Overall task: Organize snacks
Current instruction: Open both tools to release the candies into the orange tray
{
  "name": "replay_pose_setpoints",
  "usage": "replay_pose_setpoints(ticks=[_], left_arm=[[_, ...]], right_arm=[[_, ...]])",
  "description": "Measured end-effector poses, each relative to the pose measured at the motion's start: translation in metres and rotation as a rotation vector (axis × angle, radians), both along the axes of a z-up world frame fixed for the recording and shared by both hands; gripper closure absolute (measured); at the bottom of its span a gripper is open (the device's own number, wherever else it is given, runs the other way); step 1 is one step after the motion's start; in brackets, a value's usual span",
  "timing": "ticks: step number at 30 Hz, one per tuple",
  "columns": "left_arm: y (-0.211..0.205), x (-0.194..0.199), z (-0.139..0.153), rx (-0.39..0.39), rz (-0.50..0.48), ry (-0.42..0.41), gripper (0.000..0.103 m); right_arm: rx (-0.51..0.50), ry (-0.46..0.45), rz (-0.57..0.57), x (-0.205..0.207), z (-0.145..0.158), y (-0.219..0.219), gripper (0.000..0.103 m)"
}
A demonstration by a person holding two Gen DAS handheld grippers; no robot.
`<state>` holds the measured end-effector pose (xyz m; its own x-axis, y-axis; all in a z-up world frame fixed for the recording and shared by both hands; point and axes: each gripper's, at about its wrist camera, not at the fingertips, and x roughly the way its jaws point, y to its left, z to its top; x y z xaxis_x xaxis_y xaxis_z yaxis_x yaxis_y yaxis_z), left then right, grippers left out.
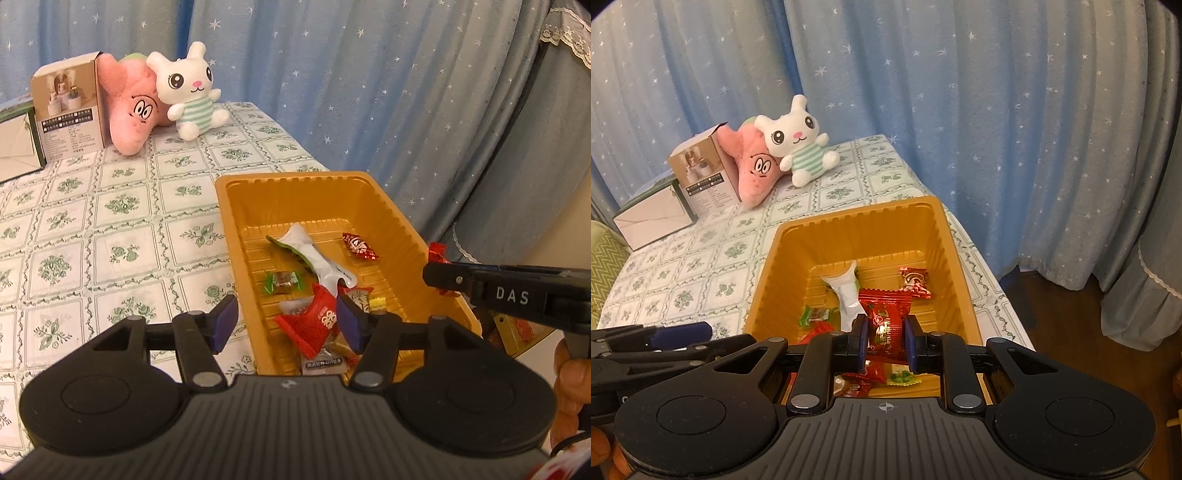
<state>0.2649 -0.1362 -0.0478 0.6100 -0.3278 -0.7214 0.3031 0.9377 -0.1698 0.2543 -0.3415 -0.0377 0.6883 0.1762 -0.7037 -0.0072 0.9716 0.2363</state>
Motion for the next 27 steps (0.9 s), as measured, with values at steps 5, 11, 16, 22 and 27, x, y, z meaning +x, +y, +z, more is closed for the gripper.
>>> replay_pose_setpoints(ticks=[5,11,16,22,27], left_arm=[[0.001,0.000,0.000,-0.002,0.001,-0.001,0.048],[0.002,0.000,0.000,-0.004,0.009,-0.005,0.043],[0.007,-0.001,0.000,0.002,0.021,-0.004,0.034],[0.016,-0.006,0.000,0.007,0.052,-0.008,0.027],[0.023,-0.013,0.005,0.004,0.065,-0.012,0.020]], right_arm=[[-0.005,0.002,0.003,0.001,-0.001,0.003,0.082],[0.004,-0.001,-0.002,0.002,-0.002,0.003,0.082],[0.067,0.018,-0.002,0.009,-0.004,-0.003,0.062],[0.098,-0.024,-0.060,0.002,0.007,-0.016,0.035],[0.091,-0.014,-0.092,-0.010,0.015,-0.023,0.035]])
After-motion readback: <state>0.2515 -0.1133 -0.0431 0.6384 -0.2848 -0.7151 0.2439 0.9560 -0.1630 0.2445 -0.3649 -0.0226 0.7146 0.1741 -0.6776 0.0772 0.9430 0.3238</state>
